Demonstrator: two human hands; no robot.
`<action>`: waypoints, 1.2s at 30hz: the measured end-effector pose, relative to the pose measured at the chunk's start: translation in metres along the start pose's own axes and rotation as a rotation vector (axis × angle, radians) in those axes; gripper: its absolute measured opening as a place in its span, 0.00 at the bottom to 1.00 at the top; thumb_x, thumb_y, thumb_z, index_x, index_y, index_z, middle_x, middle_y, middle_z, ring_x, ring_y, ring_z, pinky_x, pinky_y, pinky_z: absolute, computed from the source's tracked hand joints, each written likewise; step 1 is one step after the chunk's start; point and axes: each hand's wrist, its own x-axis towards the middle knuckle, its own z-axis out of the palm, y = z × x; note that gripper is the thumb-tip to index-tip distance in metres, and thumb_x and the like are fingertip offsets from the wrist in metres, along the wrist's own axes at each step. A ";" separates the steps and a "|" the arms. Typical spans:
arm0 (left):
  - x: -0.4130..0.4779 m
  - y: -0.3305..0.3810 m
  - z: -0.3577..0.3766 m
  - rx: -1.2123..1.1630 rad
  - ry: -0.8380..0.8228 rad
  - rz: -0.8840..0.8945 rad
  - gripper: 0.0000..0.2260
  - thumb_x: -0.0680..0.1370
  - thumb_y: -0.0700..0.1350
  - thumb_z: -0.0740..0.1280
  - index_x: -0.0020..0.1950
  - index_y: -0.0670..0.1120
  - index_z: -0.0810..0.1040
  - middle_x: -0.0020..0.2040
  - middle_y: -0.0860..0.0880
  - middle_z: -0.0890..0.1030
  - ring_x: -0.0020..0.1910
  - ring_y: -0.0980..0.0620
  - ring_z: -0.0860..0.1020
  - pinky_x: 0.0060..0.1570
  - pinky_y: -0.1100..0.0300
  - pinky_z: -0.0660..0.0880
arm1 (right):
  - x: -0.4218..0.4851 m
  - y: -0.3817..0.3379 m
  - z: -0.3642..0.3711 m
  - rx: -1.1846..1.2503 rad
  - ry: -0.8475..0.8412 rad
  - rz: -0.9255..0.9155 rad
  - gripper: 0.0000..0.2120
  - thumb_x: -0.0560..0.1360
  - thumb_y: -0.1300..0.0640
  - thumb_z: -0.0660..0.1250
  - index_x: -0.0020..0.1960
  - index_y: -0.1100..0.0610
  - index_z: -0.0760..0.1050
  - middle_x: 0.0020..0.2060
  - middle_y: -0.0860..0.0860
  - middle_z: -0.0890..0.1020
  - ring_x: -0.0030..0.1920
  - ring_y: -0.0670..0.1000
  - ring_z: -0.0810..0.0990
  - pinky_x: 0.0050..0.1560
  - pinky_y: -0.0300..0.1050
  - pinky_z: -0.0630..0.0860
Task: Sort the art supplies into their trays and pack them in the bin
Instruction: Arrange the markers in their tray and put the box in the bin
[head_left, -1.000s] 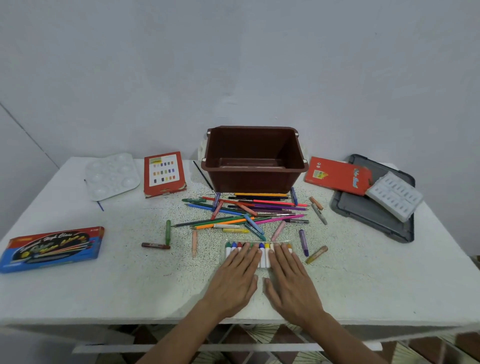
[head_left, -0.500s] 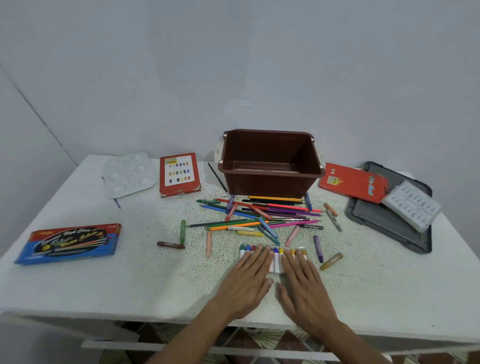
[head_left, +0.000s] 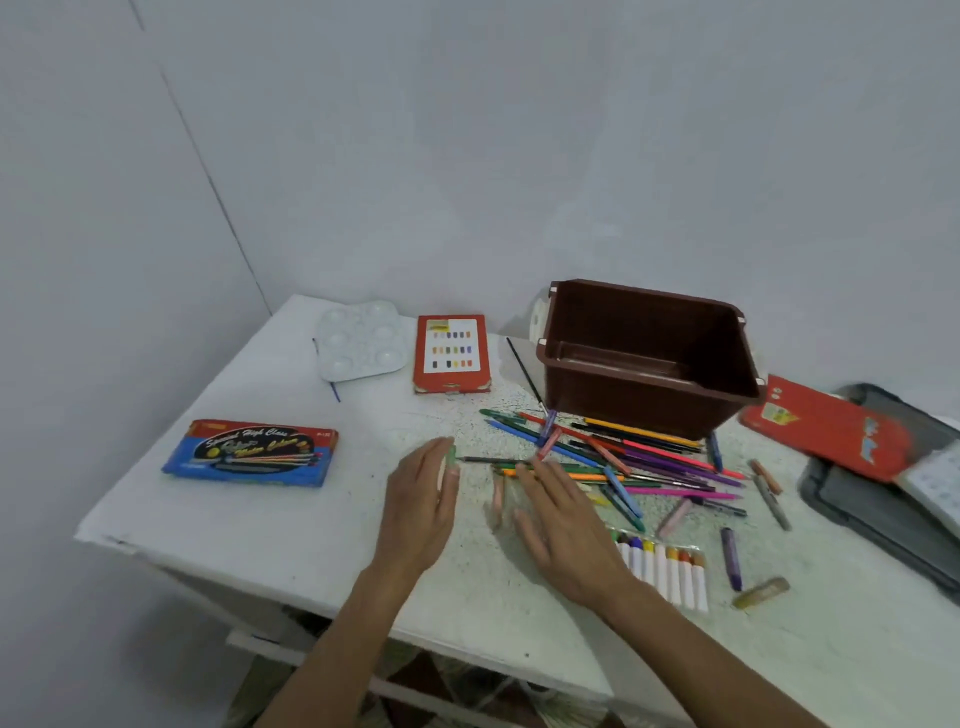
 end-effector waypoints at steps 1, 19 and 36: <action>0.004 -0.010 -0.010 0.021 0.042 -0.033 0.24 0.82 0.56 0.50 0.70 0.45 0.73 0.66 0.47 0.76 0.65 0.50 0.72 0.66 0.58 0.65 | 0.014 -0.012 -0.001 0.044 -0.031 -0.025 0.34 0.81 0.37 0.38 0.80 0.54 0.53 0.79 0.51 0.57 0.79 0.49 0.48 0.76 0.39 0.36; 0.029 -0.160 -0.143 0.342 0.268 -0.633 0.16 0.81 0.44 0.63 0.66 0.38 0.73 0.67 0.36 0.73 0.64 0.33 0.70 0.61 0.39 0.68 | 0.154 -0.162 0.037 0.695 -0.421 0.130 0.24 0.84 0.49 0.54 0.78 0.55 0.60 0.74 0.54 0.68 0.73 0.54 0.67 0.67 0.41 0.62; 0.054 -0.132 -0.135 0.157 0.333 -0.728 0.21 0.81 0.47 0.65 0.72 0.42 0.67 0.65 0.37 0.72 0.62 0.38 0.73 0.61 0.41 0.71 | 0.168 -0.156 0.030 1.023 -0.258 0.339 0.15 0.82 0.53 0.60 0.68 0.47 0.69 0.52 0.42 0.78 0.50 0.40 0.76 0.45 0.34 0.73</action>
